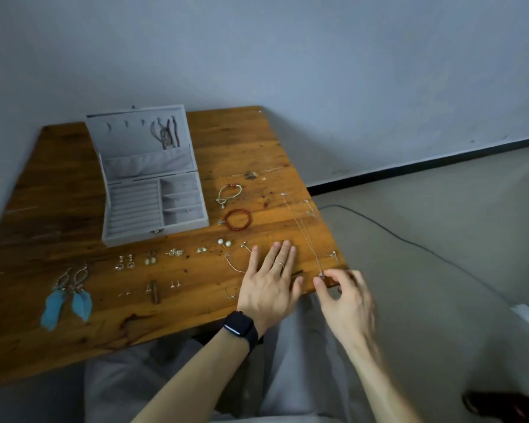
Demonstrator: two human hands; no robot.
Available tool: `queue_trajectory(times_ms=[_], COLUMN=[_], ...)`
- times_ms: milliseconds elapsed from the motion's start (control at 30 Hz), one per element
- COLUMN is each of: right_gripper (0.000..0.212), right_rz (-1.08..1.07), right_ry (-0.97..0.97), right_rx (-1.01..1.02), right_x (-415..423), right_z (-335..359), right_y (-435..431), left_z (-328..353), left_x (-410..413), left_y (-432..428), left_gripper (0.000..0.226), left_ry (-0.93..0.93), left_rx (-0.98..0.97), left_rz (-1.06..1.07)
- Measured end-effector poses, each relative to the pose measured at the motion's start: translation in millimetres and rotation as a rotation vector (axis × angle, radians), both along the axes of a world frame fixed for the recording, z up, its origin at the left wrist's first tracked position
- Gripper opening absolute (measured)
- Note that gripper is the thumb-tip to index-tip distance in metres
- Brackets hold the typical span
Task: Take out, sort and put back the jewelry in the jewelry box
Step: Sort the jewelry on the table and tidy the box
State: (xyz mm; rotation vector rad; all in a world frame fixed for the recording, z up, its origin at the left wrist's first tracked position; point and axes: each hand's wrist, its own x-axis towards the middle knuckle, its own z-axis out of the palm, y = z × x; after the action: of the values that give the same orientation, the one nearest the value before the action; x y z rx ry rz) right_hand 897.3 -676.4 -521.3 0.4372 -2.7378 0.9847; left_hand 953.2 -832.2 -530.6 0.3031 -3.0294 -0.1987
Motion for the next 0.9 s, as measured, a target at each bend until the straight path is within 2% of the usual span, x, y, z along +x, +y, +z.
queue_trajectory(times_ms=[167, 300, 433, 767, 833, 900], right_gripper=[0.013, 0.017, 0.021, 0.016, 0.013, 0.008], right_rz=[0.008, 0.024, 0.075, 0.236, 0.248, 0.259], right_ry=[-0.036, -0.243, -0.299, -0.283, -0.305, -0.342], right_rx=[0.032, 0.192, 0.327, 0.348, 0.268, 0.147], right_x=[4.5, -7.4, -14.7, -16.3, -16.4, -16.7], right_z=[-1.5, 11.1, 24.3, 28.9, 31.3, 37.6], right_y=[-7.0, -11.3, -16.3, -7.9, -7.5, -8.8], left_z=[-0.2, 2.9, 1.8, 20.8, 30.5, 39.3], left_x=[1.2, 0.9, 0.4, -3.3, -2.8, -0.1], left_y=[2.4, 2.7, 2.3, -1.9, -3.8, -2.4], left_gripper=[0.065, 0.065, 0.066, 0.067, 0.061, 0.054], left_ry=[0.016, -0.005, -0.002, -0.113, -0.079, 0.03], left_rx=[-0.03, -0.035, -0.047, 0.022, 0.08, 0.176], left_rz=[0.002, 0.006, -0.002, -0.025, -0.02, 0.005])
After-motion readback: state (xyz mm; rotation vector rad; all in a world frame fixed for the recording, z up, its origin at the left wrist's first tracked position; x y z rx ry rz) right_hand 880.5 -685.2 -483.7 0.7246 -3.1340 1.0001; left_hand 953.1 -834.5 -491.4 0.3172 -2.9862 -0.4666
